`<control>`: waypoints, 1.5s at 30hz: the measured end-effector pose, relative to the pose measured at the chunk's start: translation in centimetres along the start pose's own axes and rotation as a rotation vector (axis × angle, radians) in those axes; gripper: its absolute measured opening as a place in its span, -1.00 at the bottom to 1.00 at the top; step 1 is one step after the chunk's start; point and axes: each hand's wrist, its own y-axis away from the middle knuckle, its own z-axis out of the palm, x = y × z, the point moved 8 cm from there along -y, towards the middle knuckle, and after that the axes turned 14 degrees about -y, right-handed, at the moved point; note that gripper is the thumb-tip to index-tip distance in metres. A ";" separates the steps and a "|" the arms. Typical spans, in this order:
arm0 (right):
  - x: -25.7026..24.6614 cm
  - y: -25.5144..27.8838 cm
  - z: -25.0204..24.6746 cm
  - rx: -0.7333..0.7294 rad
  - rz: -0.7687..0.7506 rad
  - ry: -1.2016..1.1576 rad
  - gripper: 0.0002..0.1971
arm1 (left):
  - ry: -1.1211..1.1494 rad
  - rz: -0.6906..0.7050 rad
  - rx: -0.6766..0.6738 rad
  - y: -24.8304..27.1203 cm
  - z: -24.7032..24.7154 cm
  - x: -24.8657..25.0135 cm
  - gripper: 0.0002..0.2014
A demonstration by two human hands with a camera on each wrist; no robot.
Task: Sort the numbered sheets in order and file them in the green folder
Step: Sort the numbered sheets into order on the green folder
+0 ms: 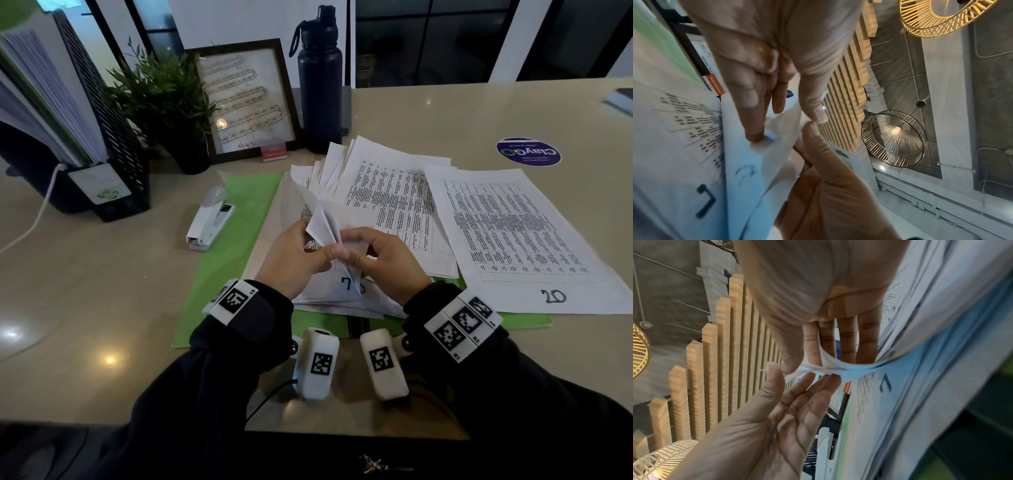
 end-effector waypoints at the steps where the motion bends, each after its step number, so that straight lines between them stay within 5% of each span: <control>1: 0.0 0.0 0.0 -0.001 0.005 0.005 -0.69 | 0.002 -0.003 -0.007 0.0 0.0 -0.1 -0.75; 8: -0.7 -0.1 -0.6 0.038 -0.074 0.249 -0.93 | 0.003 -0.037 -0.048 0.2 0.3 -0.2 -0.89; 12: -1.4 -0.1 -3.7 0.317 -0.121 0.178 -0.87 | -0.116 -0.108 0.001 0.6 -1.5 -0.9 -0.96; 16: -2.2 0.3 -5.6 0.427 -0.153 0.063 -0.66 | -0.240 -0.260 0.022 0.7 -3.9 -2.9 -0.91; 19: -2.1 0.4 -5.3 0.408 -0.163 0.016 -0.58 | -0.294 -0.307 0.034 0.7 -4.9 -3.3 -0.85; 23: -1.9 0.0 -3.0 0.243 -0.156 0.043 -0.63 | -0.353 -0.251 0.091 0.7 -5.3 -1.8 -0.42; 29: -1.4 0.1 -1.8 0.144 -0.074 -0.007 -0.86 | -0.534 -0.169 -0.015 0.7 -3.3 -0.4 -0.59; 34: -1.7 0.5 -2.1 0.127 -0.083 0.114 -0.52 | -0.334 -0.214 0.031 0.7 -3.1 -1.2 -0.41; 45: -2.7 1.1 -4.6 0.432 -0.251 0.027 -0.40 | -0.474 -0.149 0.088 0.5 -4.6 -1.4 -0.82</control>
